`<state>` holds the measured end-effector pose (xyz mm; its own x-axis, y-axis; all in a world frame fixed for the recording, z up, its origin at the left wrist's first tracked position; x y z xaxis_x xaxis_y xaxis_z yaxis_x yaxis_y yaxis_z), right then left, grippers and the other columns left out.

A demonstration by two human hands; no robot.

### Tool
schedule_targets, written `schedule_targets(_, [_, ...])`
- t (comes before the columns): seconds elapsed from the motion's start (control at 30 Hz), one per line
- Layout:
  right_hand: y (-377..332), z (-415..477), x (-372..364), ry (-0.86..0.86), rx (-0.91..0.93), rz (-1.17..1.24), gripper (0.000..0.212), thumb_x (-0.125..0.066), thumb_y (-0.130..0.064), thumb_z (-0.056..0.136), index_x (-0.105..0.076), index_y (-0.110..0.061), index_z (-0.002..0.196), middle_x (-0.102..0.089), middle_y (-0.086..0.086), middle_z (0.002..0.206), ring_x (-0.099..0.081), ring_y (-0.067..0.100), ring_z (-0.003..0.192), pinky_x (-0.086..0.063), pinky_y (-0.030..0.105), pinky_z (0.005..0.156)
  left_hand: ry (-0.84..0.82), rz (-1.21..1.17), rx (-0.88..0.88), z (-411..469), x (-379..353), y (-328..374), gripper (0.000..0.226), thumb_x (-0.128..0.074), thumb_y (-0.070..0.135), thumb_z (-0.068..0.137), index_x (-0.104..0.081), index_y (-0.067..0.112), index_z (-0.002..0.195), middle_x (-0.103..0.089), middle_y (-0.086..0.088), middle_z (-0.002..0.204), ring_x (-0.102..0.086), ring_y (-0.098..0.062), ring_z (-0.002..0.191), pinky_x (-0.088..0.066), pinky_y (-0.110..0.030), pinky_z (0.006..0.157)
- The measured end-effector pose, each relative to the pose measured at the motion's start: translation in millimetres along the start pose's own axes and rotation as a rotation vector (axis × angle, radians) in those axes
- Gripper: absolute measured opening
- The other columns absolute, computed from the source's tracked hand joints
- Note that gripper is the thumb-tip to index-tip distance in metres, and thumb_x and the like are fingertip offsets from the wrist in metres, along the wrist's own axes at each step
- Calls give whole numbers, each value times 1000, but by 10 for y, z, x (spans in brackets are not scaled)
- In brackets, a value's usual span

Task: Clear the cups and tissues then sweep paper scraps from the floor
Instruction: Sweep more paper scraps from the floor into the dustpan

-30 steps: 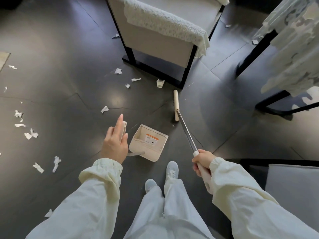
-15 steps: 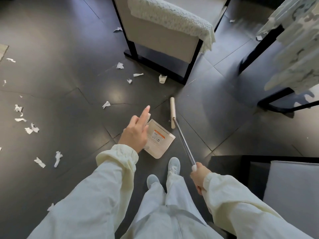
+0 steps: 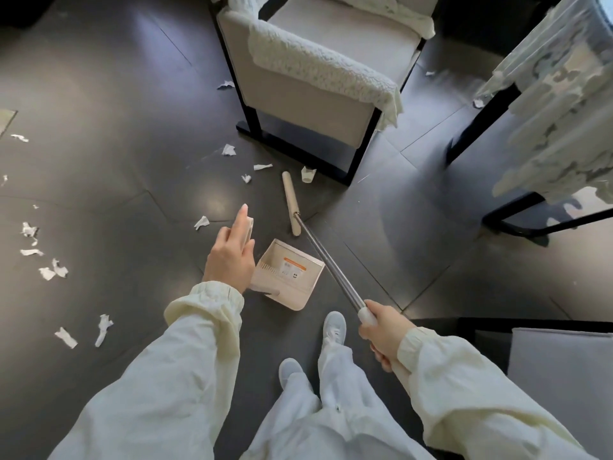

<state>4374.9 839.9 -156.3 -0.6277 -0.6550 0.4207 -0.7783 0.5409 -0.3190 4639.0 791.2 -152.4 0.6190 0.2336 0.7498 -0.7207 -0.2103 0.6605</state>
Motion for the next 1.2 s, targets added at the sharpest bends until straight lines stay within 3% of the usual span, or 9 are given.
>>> schedule_targets(0.2, [-645, 664, 489, 61, 61, -183, 23, -40, -12, 94, -49, -11, 115, -48, 5, 83, -45, 26, 81, -30, 23, 53, 48, -7, 9, 409, 85, 42, 65, -58, 2, 90, -34, 21, 147, -51, -3, 98, -58, -30, 85, -43, -34, 84])
schedule_targets(0.37, [-1255, 1261, 1031, 59, 62, -315, 7, -45, -15, 93, -44, -16, 100, -44, 2, 72, -48, 27, 75, -33, 24, 52, 64, 17, 24, 940, -20, 93, 65, -60, 1, 89, -35, 19, 146, -50, -3, 94, -58, -31, 82, -46, -40, 83])
schedule_targets(0.47, [-1611, 1613, 1387, 59, 70, -373, 20, -45, -14, 94, -50, -14, 113, -54, 4, 85, -55, 28, 85, -49, 30, 69, 90, 31, 91, 1364, -102, 107, 65, -61, 0, 87, -37, 17, 145, -54, -10, 94, -57, -34, 84, -47, -42, 83])
schedule_targets(0.57, [-1858, 1966, 1701, 92, 125, -494, 40, -44, -13, 95, -43, -13, 134, -59, 7, 110, -57, 31, 108, -46, 35, 90, 84, 40, 139, 1827, -219, 131, 65, -61, -2, 86, -38, 17, 144, -55, -13, 93, -58, -35, 85, -45, -41, 83])
schedule_targets(0.7, [-2072, 2365, 1986, 45, 82, -671, 45, -43, -11, 95, -32, -12, 138, -52, 4, 104, -59, 29, 103, -44, 28, 77, 71, 39, 167, 2347, -396, 132, 65, -62, -1, 85, -41, 19, 143, -55, -11, 91, -58, -34, 84, -45, -40, 84])
schedule_targets(0.8, [-2208, 2488, 2002, -29, 60, -690, 40, -41, -16, 96, -38, -14, 136, -54, 5, 125, -57, 28, 114, -46, 31, 92, 86, 61, 163, 2662, -443, 116, 64, -63, 0, 85, -43, 20, 142, -56, -11, 90, -58, -34, 80, -47, -40, 81])
schedule_targets(0.9, [-2264, 2442, 1996, -96, 46, -608, 35, -43, -15, 93, -47, -14, 128, -61, 7, 111, -61, 29, 102, -49, 30, 84, 81, 85, 170, 2916, -435, 104, 62, -62, 2, 86, -43, 22, 142, -57, -12, 94, -58, -35, 82, -49, -43, 81])
schedule_targets(1.07, [-2334, 2087, 2281, -263, -58, -248, 41, -41, -15, 89, -49, -15, 129, -48, 5, 59, -43, 17, 46, -39, 21, 45, 63, 105, 139, 3150, -385, 116, 61, -59, 0, 88, -41, 19, 143, -56, -17, 96, -58, -38, 82, -50, -46, 81])
schedule_targets(1.2, [-2498, 1827, 2314, -279, -86, -62, 38, -42, -13, 91, -50, -32, 122, -44, 1, 49, -38, 9, 31, -34, 14, 38, 49, 111, 154, 3251, -328, 77, 61, -57, 3, 90, -38, 21, 145, -55, -16, 99, -59, -40, 84, -50, -48, 82])
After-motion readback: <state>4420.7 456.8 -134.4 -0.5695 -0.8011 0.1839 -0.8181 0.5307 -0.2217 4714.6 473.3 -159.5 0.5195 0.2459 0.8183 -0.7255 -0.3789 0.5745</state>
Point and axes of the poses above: each hand's wrist, its own z-axis towards the middle knuckle, its own x-axis out of the back of the hand, y = z × x, the point moved 4 cm from there along z, towards the middle knuckle
